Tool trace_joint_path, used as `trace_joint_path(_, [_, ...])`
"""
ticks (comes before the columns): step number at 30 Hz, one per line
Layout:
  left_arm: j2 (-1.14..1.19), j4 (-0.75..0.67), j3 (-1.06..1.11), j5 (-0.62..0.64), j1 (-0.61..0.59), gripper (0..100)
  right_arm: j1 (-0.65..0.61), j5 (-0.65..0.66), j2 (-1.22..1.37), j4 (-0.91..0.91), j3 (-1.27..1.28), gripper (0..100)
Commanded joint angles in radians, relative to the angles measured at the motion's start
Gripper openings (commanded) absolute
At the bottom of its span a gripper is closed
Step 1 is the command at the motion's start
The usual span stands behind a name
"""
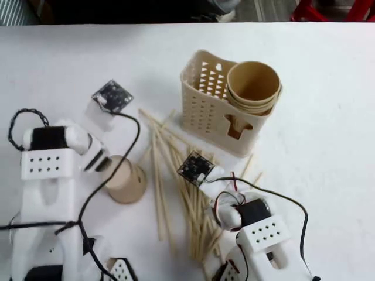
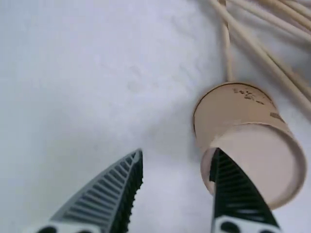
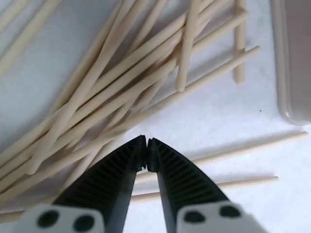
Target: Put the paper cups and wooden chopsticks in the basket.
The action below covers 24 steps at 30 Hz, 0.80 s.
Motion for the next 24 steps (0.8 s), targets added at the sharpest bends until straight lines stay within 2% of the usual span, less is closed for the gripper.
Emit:
trace_joint_path(1, [-0.016,-0.166,0.127,0.003,-0.042,24,0.007,0.006,-0.007,-0.015,-0.008,2.4])
trace_joint_path(5, [-0.015,-0.315,0.198,-0.015,-0.145,24,0.004,0.006,-0.004,-0.015,-0.008,2.4])
trace_joint_path(10, [-0.015,-0.411,0.262,-0.098,-0.246,24,0.004,0.006,-0.004,-0.015,-0.008,2.4])
trace_joint_path(17, [-0.016,-0.572,0.304,-0.103,-0.351,24,0.004,0.006,-0.004,-0.015,-0.008,2.4])
trace_joint_path(20, [-0.022,-0.583,0.255,-0.095,-0.366,23,0.004,0.006,-0.004,-0.015,-0.008,2.4])
trace_joint_path(24, [-0.022,-0.5,0.135,-0.094,-0.366,23,0.005,0.006,-0.004,-0.015,-0.008,2.4])
